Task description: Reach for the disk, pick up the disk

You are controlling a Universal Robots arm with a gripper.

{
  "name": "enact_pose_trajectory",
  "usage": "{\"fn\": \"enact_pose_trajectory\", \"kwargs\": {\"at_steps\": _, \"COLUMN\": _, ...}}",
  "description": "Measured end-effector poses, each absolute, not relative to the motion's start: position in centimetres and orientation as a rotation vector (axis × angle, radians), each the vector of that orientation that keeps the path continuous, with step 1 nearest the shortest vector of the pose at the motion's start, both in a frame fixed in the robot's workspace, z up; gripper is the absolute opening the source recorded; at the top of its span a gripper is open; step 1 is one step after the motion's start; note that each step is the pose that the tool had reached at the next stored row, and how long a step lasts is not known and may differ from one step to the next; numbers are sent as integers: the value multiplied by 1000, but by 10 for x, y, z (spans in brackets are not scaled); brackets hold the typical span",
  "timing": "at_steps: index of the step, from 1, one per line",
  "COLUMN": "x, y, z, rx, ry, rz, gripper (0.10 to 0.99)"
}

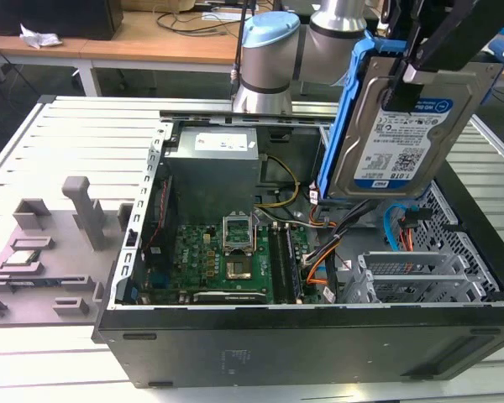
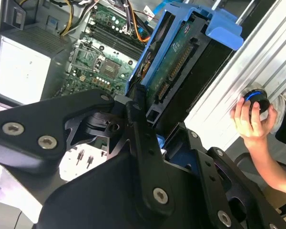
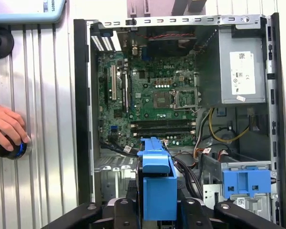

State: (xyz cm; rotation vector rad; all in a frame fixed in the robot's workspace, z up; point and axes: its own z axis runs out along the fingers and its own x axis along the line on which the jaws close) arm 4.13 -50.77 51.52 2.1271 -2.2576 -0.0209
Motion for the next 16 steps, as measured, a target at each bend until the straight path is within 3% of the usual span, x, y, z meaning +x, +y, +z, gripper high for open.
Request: {"fn": "enact_pose_trajectory", "kwargs": {"at_steps": 16, "x": 52, "y": -530, "z": 511, "rx": 2126, "ry": -2256, "rz": -23, "gripper": 365}}
